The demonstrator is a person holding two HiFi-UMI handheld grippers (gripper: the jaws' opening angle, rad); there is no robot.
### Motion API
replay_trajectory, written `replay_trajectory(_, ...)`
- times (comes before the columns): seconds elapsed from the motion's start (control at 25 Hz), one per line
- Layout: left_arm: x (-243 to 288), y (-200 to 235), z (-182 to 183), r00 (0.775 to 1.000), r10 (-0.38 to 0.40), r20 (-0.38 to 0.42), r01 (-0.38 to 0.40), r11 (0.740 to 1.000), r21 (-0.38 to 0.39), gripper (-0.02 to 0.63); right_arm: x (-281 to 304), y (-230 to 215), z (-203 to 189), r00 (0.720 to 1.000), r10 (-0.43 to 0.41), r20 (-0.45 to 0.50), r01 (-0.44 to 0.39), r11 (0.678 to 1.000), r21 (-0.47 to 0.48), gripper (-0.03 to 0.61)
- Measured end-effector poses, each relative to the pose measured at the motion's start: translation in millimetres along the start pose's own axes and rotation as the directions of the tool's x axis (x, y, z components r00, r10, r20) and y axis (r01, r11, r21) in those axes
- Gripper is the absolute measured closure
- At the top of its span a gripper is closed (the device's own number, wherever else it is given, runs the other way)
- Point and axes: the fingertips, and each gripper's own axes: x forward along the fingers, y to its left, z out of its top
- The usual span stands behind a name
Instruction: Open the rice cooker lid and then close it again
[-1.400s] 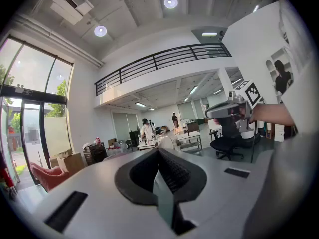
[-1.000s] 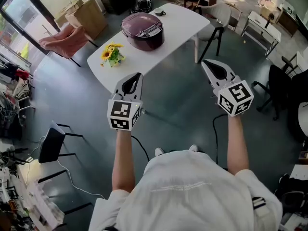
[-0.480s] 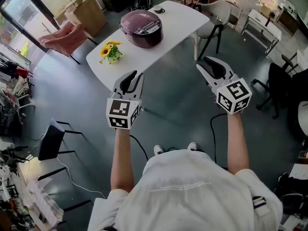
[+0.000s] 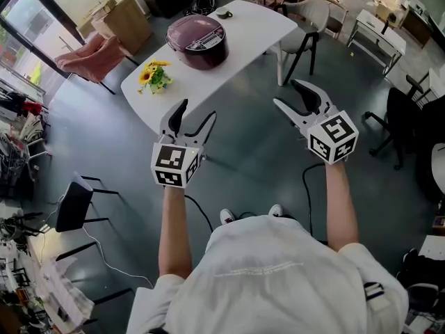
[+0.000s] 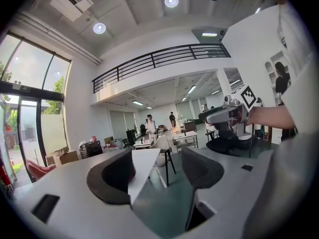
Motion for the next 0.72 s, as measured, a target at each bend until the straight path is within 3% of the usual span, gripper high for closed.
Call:
replay_trajectory(0.24,17.1,-18.9,1.2,0.999,0.03,-0.014,-0.03,1.0,0.005,0.296,-15.7,-22.1,-10.3,0.999,0.033,0.008,-0.033,0.999,0.006,0.316)
replay_trajectory(0.52,29.9,-52.5,25.8,0.997,0.074,0.038,-0.073,0.997,-0.017,0.298,-37.7,-53.3,-17.8,0.995,0.095,0.012,-0.095,0.995,0.003,0.308)
replay_trajectory(0.72,30.4,-77.0,50.3,0.986,0.092,0.139,-0.09,0.996,-0.02,0.309,-46.0,-70.5,-20.8,0.99,0.14,0.032,-0.141,0.99,0.033,0.291)
